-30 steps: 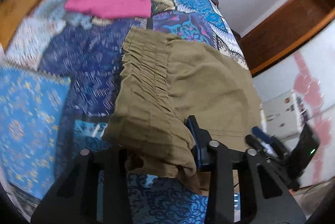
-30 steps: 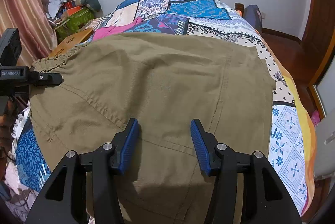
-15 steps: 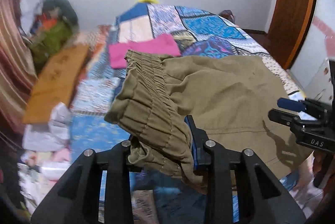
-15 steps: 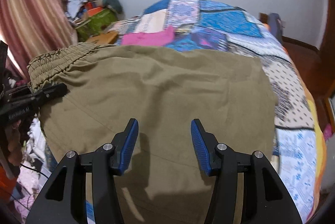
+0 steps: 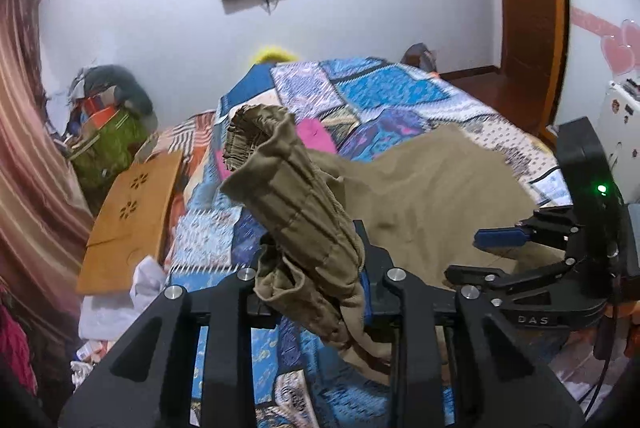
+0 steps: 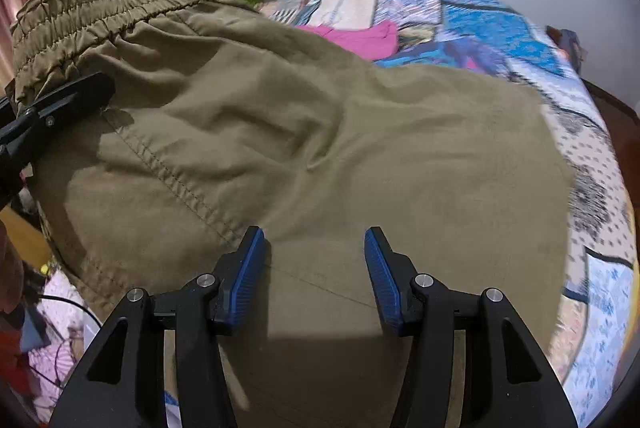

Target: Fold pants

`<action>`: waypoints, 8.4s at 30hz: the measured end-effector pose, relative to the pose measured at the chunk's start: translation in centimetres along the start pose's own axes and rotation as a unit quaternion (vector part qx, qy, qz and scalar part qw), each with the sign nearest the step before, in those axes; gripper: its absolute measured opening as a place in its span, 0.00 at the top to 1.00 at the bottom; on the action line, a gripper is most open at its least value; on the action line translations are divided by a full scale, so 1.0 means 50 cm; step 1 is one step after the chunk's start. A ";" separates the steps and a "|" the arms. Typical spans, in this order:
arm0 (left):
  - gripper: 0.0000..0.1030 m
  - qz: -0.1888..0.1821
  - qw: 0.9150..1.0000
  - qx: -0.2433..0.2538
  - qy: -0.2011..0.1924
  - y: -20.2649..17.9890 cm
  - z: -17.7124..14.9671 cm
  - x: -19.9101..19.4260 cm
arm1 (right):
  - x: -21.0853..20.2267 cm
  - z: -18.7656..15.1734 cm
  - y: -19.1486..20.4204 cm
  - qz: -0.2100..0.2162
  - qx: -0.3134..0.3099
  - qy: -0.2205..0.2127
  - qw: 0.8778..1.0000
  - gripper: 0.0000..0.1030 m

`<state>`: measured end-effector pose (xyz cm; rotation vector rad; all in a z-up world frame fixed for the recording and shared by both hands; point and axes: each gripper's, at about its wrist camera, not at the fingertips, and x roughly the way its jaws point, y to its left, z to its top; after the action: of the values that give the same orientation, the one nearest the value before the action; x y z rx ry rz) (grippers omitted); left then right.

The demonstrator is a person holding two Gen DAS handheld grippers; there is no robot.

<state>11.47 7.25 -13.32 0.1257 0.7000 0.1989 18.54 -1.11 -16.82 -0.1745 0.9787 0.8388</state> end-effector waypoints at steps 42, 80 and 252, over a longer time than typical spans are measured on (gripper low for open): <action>0.78 -0.180 0.974 0.099 0.099 -0.359 0.021 0.100 | -0.132 -0.202 -0.211 -0.066 0.135 -0.026 0.988 0.51; 0.23 -0.153 0.978 0.046 0.137 -0.219 -0.046 0.106 | -0.185 -0.136 -0.134 -0.077 0.093 -0.079 0.990 0.45; 0.56 -0.114 0.978 -0.026 0.175 0.046 -0.008 0.344 | -0.125 -0.103 -0.333 -0.096 0.118 -0.005 0.988 0.42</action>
<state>23.71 13.35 -23.98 -0.0433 1.0526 0.0180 24.95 -18.40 -18.61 -0.0599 1.0249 0.5426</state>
